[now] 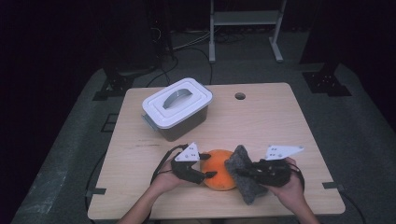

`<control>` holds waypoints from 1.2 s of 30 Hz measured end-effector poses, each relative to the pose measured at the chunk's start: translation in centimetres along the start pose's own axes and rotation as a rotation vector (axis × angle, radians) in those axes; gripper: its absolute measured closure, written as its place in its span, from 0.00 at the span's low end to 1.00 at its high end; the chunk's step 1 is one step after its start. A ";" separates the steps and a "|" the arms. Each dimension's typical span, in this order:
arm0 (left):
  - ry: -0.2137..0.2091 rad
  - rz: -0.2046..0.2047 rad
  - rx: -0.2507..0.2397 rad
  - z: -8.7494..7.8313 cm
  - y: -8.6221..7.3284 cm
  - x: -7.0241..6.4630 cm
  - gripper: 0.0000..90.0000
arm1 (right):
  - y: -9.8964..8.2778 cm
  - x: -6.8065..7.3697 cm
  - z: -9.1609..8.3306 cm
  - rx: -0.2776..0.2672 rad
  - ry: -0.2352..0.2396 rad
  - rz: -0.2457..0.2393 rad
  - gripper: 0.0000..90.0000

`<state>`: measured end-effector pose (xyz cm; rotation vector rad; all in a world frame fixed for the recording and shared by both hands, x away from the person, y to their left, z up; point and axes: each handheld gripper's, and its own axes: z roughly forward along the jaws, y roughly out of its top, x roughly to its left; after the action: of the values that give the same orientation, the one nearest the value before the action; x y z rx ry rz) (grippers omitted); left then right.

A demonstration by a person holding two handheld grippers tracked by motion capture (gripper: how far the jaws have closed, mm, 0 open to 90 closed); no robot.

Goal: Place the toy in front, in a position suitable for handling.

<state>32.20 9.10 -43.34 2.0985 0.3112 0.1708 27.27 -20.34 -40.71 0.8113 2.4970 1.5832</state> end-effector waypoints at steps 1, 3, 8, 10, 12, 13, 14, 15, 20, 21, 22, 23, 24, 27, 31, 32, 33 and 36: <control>0.004 -0.003 -0.002 0.0 0.0 0.1 0.39 | 0.0 0.3 0.4 0.022 -0.017 -0.030 0.80; 0.006 -0.014 -0.012 0.0 0.0 0.1 0.38 | -0.3 0.2 1.1 0.064 -0.043 -0.050 0.80; 0.005 -0.032 -0.023 -0.1 -0.2 0.5 0.38 | -1.0 -2.0 0.3 0.059 -0.061 0.015 0.80; 0.003 -0.048 -0.029 -0.1 -0.4 0.8 0.38 | -1.4 -2.7 -0.2 0.068 -0.088 0.037 0.80; 0.002 -0.059 -0.034 -0.1 -0.4 0.8 0.38 | -1.6 -3.2 -0.5 0.072 -0.106 0.055 0.80; 0.006 -0.061 -0.036 0.0 -0.3 0.8 0.38 | -1.6 -3.2 -0.7 0.066 -0.108 0.061 0.80; 0.009 -0.059 -0.036 0.1 -0.3 0.8 0.38 | -1.5 -3.0 -0.9 0.052 -0.102 0.061 0.80; 0.012 -0.062 -0.038 0.1 -0.2 0.8 0.38 | -1.2 -2.6 -0.9 0.033 -0.088 0.051 0.80; 0.035 -0.101 -0.050 0.5 0.0 0.9 0.38 | 0.3 0.4 0.7 0.022 0.008 -0.037 0.80; 0.036 -0.097 -0.049 0.5 0.0 0.9 0.38 | 0.3 0.8 1.3 0.049 -0.014 -0.061 0.80; 0.035 -0.095 -0.048 0.4 -0.1 0.8 0.38 | 0.2 0.8 1.5 0.064 -0.018 -0.069 0.80; 0.034 -0.092 -0.047 0.4 -0.2 0.9 0.38 | 0.0 0.6 1.7 0.074 -0.019 -0.066 0.80; 0.033 -0.096 -0.049 0.3 -0.2 0.9 0.38 | -0.2 0.3 1.7 0.078 -0.019 -0.057 0.80; 0.035 -0.100 -0.049 0.2 -0.3 1.0 0.37 | -0.5 -0.9 1.0 0.066 -0.042 -0.026 0.80; 0.032 -0.114 -0.052 0.1 -0.6 1.2 0.36 | -1.1 -2.2 -0.1 0.075 -0.102 0.009 0.80; 0.032 -0.114 -0.051 0.1 -0.6 1.2 0.36 | -1.3 -2.5 -0.3 0.077 -0.113 0.019 0.80; 0.032 -0.114 -0.050 0.1 -0.6 1.2 0.36 | -1.3 -2.7 -0.5 0.074 -0.123 0.031 0.80; 0.029 -0.102 -0.054 0.3 -0.5 1.0 0.36 | -0.7 -2.3 -0.8 0.029 -0.108 0.042 0.80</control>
<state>33.19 9.41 -43.87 2.0233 0.4252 0.1474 28.69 -22.30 -41.42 0.9325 2.4480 1.4769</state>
